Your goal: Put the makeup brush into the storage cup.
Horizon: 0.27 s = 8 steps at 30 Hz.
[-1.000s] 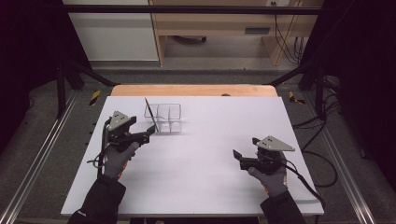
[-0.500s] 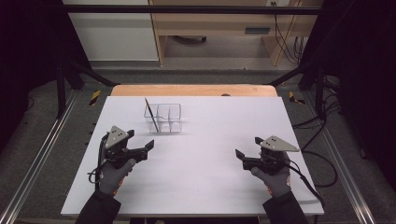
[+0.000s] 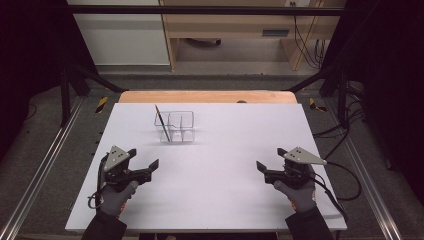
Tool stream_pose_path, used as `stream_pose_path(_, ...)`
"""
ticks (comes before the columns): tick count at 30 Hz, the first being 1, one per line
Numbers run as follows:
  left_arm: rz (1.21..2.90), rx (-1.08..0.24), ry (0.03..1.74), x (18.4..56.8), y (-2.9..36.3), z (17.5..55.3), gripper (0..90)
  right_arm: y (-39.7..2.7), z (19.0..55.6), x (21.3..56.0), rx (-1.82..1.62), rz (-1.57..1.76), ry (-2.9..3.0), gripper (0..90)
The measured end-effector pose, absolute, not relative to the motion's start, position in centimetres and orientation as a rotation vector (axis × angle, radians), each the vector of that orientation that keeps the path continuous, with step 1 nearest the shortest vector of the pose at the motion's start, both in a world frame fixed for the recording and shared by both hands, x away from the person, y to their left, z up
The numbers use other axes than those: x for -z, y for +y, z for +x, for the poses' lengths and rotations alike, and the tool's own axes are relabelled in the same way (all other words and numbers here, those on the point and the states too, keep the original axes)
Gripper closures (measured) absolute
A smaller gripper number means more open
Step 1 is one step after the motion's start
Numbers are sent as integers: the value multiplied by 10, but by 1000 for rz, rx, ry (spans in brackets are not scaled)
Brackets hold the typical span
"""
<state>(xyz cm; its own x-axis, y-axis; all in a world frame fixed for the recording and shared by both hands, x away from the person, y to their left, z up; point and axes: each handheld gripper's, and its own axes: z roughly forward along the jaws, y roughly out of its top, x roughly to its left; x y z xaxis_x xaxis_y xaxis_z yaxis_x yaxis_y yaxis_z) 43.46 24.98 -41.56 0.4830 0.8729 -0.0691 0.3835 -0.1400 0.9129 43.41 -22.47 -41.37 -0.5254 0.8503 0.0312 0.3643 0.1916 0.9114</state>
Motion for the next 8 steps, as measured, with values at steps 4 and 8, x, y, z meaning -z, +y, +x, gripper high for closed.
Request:
stream_pose_path(4, 1758, -613, 1086, 421, 254, 433, 86, -225, 434, 416, -1290, 1134, 1993, 123)
stream_pose_path(8, 1760, -608, 1094, 424, 255, 433, 87, -226, 434, 416, -1285, 1128, 1992, 123)
